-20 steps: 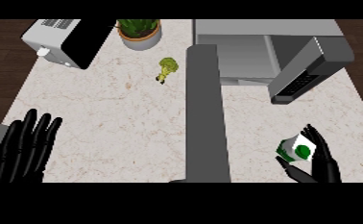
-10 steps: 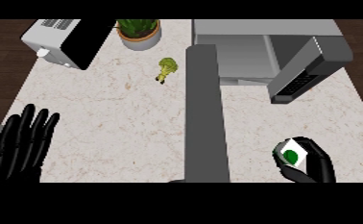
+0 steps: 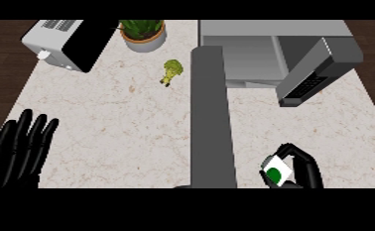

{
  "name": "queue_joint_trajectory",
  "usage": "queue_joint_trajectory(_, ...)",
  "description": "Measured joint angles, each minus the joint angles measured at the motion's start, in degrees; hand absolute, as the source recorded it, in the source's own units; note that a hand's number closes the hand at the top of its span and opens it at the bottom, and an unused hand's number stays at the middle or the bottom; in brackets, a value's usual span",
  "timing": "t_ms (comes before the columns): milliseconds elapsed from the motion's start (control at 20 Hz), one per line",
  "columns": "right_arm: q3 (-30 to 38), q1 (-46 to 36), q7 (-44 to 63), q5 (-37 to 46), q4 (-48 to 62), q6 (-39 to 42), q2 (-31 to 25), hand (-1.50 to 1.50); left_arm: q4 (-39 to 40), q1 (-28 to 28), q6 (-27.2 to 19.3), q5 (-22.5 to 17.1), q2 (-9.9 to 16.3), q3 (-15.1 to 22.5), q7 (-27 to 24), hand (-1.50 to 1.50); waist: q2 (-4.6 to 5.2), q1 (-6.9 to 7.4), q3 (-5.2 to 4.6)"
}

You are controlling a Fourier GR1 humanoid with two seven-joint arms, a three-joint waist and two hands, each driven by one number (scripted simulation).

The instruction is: Pick up the milk, place it into the microwave and close the microwave

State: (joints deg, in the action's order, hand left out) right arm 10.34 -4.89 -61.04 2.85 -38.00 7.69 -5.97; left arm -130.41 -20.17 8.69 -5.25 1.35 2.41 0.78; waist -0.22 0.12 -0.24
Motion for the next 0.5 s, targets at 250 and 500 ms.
queue_joint_trajectory(250, -3.89, 2.93, 3.09, -0.45, -9.25, -1.16, 3.58, 1.50, -0.11, -0.69, 0.52, -1.20, 0.13, -1.28, 0.13, -1.50, 0.05, -0.11, 0.15)
queue_joint_trajectory(500, -7.56, 2.95, 7.43, -1.65, -17.42, -5.77, 5.23, 1.50, 1.97, -0.57, 1.85, -2.70, 0.69, -3.68, -1.29, -1.50, 0.09, -0.05, 0.19)
